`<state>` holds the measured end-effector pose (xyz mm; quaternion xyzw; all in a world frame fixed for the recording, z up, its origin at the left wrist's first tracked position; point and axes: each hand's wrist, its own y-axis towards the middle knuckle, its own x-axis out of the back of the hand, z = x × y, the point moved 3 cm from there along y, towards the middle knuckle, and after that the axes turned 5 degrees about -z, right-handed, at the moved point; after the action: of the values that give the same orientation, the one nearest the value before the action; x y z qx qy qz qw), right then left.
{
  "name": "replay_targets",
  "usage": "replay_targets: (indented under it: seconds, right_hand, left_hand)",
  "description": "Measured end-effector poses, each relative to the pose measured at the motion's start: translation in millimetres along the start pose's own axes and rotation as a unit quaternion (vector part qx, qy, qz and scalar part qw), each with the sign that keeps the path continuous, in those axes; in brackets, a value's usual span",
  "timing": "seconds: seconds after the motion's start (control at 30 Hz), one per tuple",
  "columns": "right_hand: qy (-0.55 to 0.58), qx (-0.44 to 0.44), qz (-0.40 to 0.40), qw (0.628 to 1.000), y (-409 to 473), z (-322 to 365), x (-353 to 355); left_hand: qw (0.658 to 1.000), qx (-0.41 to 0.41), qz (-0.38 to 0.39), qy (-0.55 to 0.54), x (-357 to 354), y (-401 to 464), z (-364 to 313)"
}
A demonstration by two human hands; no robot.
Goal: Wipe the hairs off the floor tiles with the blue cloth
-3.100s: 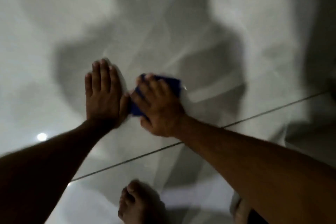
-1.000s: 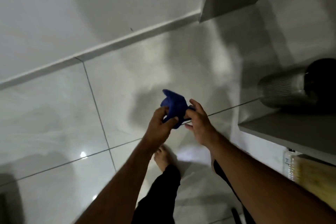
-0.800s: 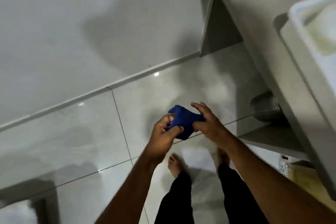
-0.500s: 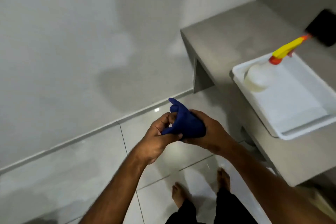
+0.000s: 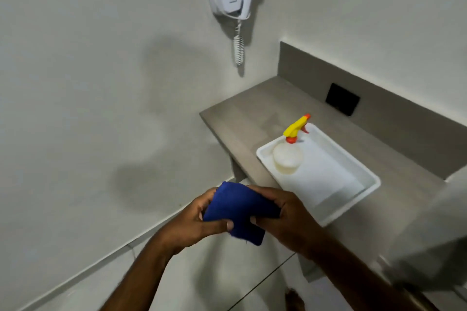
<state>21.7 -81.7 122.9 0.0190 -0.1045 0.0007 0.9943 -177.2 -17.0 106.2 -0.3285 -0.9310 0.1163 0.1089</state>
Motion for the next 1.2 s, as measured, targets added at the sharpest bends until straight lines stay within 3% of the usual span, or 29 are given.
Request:
replay_targets:
  seconds: [0.23,0.43,0.53,0.63,0.73,0.83,0.93,1.0,1.07,1.2]
  right_hand:
    - [0.109,-0.166,-0.088,0.976,-14,-40,103]
    - [-0.041,-0.261,-0.196,0.944,2,-92,161]
    - [-0.059,-0.337,-0.181,0.922,23,-129,180]
    - [-0.057,-0.374,-0.165,0.911,37,-160,184]
    - [-0.102,-0.358,-0.132,0.919,48,-175,177]
    - [-0.198,-0.344,-0.085,0.914,55,-183,169]
    - [-0.335,-0.327,-0.048,0.882,59,-188,159]
    - [-0.426,-0.328,-0.044,0.842,62,-180,155]
    - [-0.499,-0.287,-0.100,0.812,68,-156,155]
    - [-0.503,-0.068,-0.286,0.812,92,-70,155]
  left_hand:
    - [0.999,0.028,0.022,0.007,-71,96,-31]
    - [0.990,0.117,0.081,0.012,-132,168,-17]
    - [0.985,0.152,0.012,0.086,-150,201,0]
    - [0.963,0.119,-0.034,0.238,-161,229,11]
    - [0.915,0.066,-0.034,0.396,-162,242,18]
    - [0.839,0.015,-0.022,0.544,-165,244,27]
    - [0.761,-0.053,-0.009,0.647,-175,242,35]
    - [0.739,-0.087,-0.028,0.667,-175,235,35]
    - [0.741,-0.131,-0.064,0.655,-161,221,23]
    - [0.714,-0.239,-0.151,0.640,-96,187,-37]
